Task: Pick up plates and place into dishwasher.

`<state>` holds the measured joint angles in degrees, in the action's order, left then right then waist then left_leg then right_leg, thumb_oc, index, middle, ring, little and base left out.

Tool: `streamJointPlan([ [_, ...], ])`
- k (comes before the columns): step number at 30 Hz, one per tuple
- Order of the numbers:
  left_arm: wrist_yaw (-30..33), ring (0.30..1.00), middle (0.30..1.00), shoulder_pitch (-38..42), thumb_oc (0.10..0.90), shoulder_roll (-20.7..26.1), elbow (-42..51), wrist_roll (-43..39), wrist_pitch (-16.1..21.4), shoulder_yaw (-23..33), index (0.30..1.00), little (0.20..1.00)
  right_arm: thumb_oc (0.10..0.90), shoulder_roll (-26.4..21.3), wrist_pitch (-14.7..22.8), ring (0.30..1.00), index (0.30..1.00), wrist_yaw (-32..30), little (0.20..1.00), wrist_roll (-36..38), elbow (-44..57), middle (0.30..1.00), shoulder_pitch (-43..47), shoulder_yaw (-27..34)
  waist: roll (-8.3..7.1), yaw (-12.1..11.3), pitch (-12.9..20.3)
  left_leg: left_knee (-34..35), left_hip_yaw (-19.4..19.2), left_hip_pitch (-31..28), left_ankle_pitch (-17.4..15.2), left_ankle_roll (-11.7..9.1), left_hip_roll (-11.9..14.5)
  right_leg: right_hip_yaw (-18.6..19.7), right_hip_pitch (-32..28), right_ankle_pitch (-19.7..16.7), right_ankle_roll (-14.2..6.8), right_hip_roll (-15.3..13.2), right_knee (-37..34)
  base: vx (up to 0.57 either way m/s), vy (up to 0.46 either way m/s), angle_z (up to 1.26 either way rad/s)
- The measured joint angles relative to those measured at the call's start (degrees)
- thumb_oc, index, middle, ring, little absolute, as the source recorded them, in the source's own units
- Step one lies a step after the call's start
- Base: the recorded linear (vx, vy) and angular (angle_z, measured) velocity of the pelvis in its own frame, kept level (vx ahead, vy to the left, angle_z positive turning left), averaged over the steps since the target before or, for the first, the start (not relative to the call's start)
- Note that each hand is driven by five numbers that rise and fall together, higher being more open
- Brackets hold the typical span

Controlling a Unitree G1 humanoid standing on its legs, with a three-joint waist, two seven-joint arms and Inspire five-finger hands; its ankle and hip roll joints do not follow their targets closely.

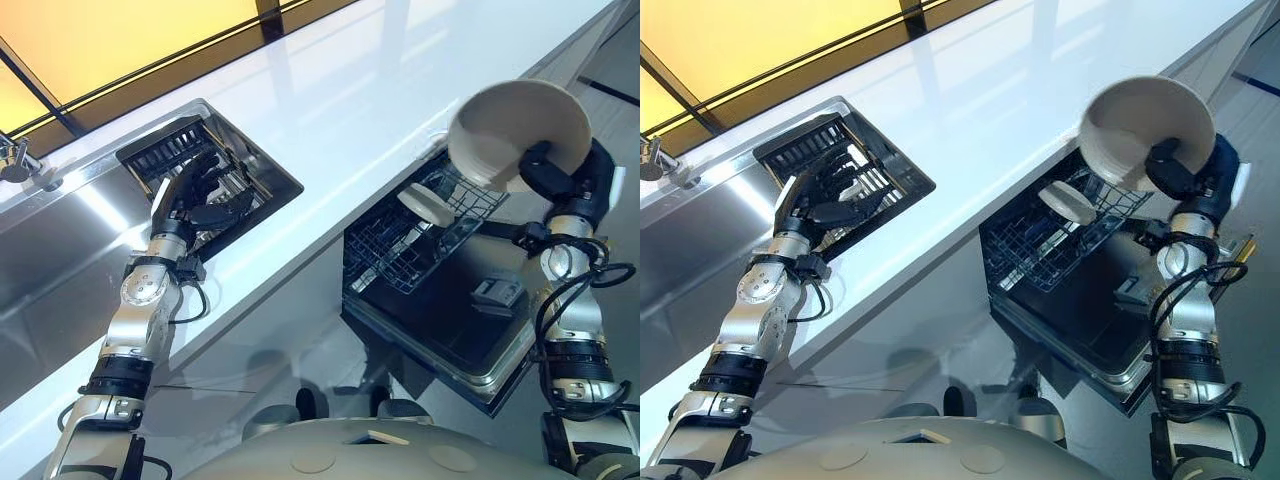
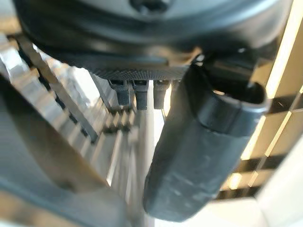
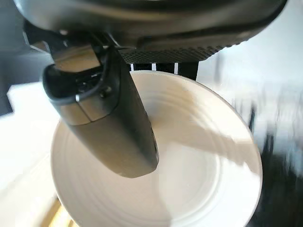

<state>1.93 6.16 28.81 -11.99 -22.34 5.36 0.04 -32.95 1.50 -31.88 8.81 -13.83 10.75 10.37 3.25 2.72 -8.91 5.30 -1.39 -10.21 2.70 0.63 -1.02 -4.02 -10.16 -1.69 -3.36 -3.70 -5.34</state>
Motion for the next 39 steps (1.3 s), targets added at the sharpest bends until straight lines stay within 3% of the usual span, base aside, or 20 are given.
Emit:
streamJointPlan([
  [2, 1.7, 0.900, 0.900, -0.9, 0.800, 0.0, 0.0, 1.1, 0.0, 1.9, 0.900, 0.900, 0.100, -2.4, -4.0, 0.300, 0.300, -1.9, 0.200, -10.0, -1.6, 0.300, -0.5, 1.7, 0.04, 0.1, 0.0, 0.0, 0.0, 0.0, 0.0, 0.0, 0.0, 0.0, 0.0, 0.0, 0.0, 0.0, 0.1, 0.00, 0.000, 0.00],
  [7, 2.6, 0.900, 0.900, -2.0, 0.800, 0.0, 0.0, 4.1, 0.0, 4.6, 0.900, 0.900, 0.100, -6.1, -10.8, 0.300, 0.300, 3.7, 0.200, -20.0, -2.5, 0.300, -4.8, 3.0, -0.01, 0.3, 0.0, 0.0, -0.1, 0.0, 0.0, 0.0, 0.0, 0.0, 0.0, 0.0, 0.0, 0.0, 0.1, 0.00, 0.000, 0.00],
  [12, 2.6, 0.900, 0.900, -3.5, 0.800, -0.1, 0.0, 4.4, 0.0, 4.9, 0.900, 0.900, 0.100, -4.9, -12.0, 0.300, 0.300, 8.5, 0.200, -22.8, -2.5, 0.300, -9.1, 2.0, 0.01, 0.6, -0.1, 0.1, -0.2, -0.1, 0.0, 0.0, 0.0, 0.2, 0.1, 0.0, 0.0, 0.0, 0.1, 0.00, 0.009, -0.02],
  [17, 2.6, 0.900, 0.900, -4.2, 0.800, -1.0, 0.0, 4.5, 0.2, 4.9, 0.900, 0.900, 0.100, -3.0, -12.6, 0.300, 0.300, 8.6, 0.200, -24.8, -2.5, 0.300, -9.8, -1.8, 0.03, 0.5, -0.1, 0.1, -0.5, 0.0, 0.0, 0.0, 0.1, 0.3, 0.3, 0.0, 0.0, 0.0, 0.0, 0.01, 0.010, -0.02],
  [22, 2.6, 0.900, 0.900, -4.3, 0.800, -1.1, 0.0, 4.5, 1.2, 4.7, 0.900, 0.900, 0.100, -2.8, -12.1, 0.300, 0.300, 6.8, 0.200, -32.2, -2.5, 0.300, -8.9, -6.6, 0.13, 0.0, -0.2, -0.2, 0.0, 0.3, 0.0, 0.1, 0.0, -0.3, 0.2, 0.0, 0.0, -0.1, 0.0, 0.04, 0.004, 0.05],
  [26, 2.4, 0.900, 0.900, -4.3, 0.800, -1.1, 0.0, 4.5, 1.2, 4.3, 0.900, 0.900, 0.100, -3.6, -11.1, 0.300, 0.300, 3.8, 0.200, -38.9, -2.5, 0.300, -4.6, -7.0, 0.52, -1.2, -0.5, -0.1, 0.5, 0.4, 0.1, 0.2, -0.1, -1.4, 0.1, 0.0, 0.0, -0.3, -0.2, 0.03, -0.001, 0.07],
  [30, 1.9, 0.900, 0.900, -4.2, 0.800, -1.1, 0.0, 4.5, 1.2, 4.3, 0.900, 0.900, 0.100, -8.2, -8.6, 0.300, 0.300, 1.7, 0.200, -43.8, -2.6, 0.300, 0.7, -6.9, 0.82, -2.7, -0.8, -0.2, 1.7, 0.7, 0.3, 0.1, -0.2, -2.5, 0.0, 0.1, -0.1, -0.4, -0.2, 0.02, -0.003, 0.15],
  [33, 0.8, 0.900, 0.900, -3.9, 0.800, -1.1, 0.0, 4.4, 1.6, 4.3, 0.900, 0.900, 0.100, -11.4, -4.1, 0.300, 0.300, 0.9, 0.200, -47.9, -2.6, 0.300, 3.7, -6.9, 0.86, -2.9, -0.8, -0.2, 2.7, 1.0, 0.5, 0.1, -0.3, -3.3, -0.2, 0.1, -0.2, -0.4, -0.1, 0.01, -0.001, 0.17],
  [39, -1.3, 0.900, 0.900, -3.8, 0.800, -1.1, 0.0, 4.4, 2.2, 4.8, 0.900, 0.900, 0.100, -15.8, 8.4, 0.300, 0.300, 0.1, 0.200, -56.6, -2.6, 0.300, 5.1, -6.6, 0.77, -2.6, -0.9, -0.2, 3.3, 1.5, 0.7, 0.0, -0.3, -4.5, -0.1, 0.2, -0.2, -0.4, 0.0, 0.01, 0.000, 0.06],
])
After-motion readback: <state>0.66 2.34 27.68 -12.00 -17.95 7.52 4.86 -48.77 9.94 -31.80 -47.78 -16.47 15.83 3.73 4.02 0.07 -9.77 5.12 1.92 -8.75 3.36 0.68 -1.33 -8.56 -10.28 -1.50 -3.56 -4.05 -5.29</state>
